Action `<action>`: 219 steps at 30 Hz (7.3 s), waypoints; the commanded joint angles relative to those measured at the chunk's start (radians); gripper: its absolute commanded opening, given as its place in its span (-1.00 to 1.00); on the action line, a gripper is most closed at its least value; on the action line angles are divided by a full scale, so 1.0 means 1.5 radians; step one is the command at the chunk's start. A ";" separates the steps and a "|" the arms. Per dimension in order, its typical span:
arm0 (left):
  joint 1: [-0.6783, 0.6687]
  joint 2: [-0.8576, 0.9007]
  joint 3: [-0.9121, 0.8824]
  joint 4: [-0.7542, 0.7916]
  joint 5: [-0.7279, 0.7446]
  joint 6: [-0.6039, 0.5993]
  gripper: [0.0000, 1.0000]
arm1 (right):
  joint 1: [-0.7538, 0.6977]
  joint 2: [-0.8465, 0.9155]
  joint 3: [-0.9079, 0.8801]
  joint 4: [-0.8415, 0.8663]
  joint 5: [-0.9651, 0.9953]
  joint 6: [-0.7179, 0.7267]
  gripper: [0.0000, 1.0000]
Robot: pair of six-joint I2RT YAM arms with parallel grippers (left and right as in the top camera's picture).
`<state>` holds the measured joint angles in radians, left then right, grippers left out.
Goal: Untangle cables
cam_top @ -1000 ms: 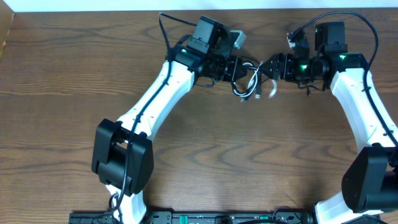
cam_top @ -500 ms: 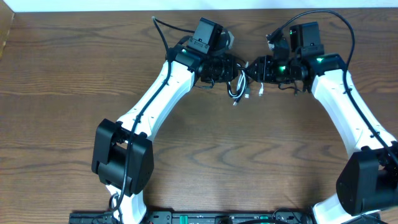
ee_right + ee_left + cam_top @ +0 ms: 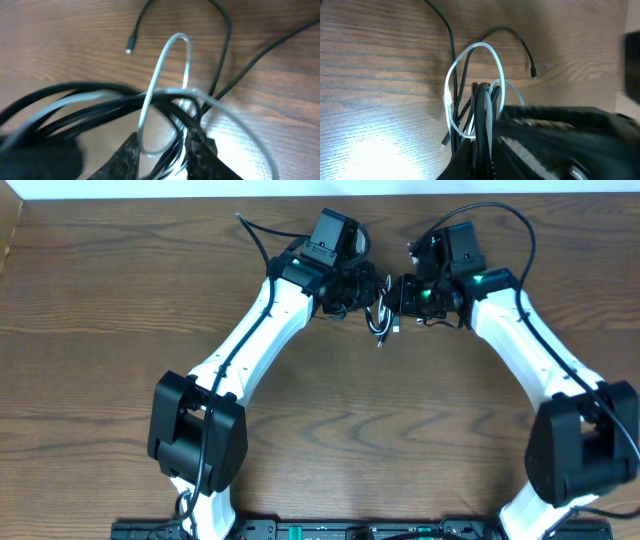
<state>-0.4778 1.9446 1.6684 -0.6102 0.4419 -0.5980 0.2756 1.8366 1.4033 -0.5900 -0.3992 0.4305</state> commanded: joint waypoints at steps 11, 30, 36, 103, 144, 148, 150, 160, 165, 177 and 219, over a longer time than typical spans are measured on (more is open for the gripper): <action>0.004 -0.003 0.006 0.006 -0.010 -0.036 -0.85 | 0.026 0.041 0.000 0.075 0.002 0.022 -0.98; 0.049 -0.002 0.003 -0.056 -0.206 0.001 -0.85 | -0.149 -0.202 0.000 -0.057 -0.100 -0.053 -0.98; 0.050 -0.002 0.003 -0.042 -0.055 0.171 -0.85 | -0.199 -0.216 0.000 -0.067 -0.039 -0.053 -0.97; -0.024 -0.003 0.003 -0.189 0.263 0.567 -0.12 | -0.143 -0.047 0.130 0.020 -0.260 -0.170 -0.98; 0.022 -0.002 -0.008 -0.104 0.101 0.285 0.06 | -0.058 -0.089 0.140 -0.239 -0.007 -0.197 -0.98; 0.012 -0.002 -0.024 -0.076 0.101 0.203 0.06 | -0.058 -0.089 0.140 -0.240 -0.007 -0.198 -0.98; 0.001 -0.002 -0.033 -0.053 0.101 0.170 0.06 | -0.059 -0.089 0.140 -0.240 -0.007 -0.198 -0.98; -0.046 -0.002 -0.087 0.049 0.041 0.027 -0.08 | -0.059 -0.089 0.140 -0.244 -0.007 -0.198 -0.98; -0.049 -0.002 -0.090 0.059 0.041 0.025 -0.18 | -0.059 -0.089 0.140 -0.246 -0.007 -0.198 -0.98; -0.057 -0.002 -0.119 0.090 0.041 -0.046 -0.32 | -0.058 -0.089 0.140 -0.248 -0.007 -0.198 -0.98; -0.159 0.052 -0.168 0.254 -0.181 -0.133 -0.85 | -0.061 -0.089 0.140 -0.263 0.023 -0.197 -0.94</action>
<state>-0.7235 2.0163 1.4208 -0.2333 0.1913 -0.8482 0.1875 1.6951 1.5963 -0.9806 -0.3820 0.1265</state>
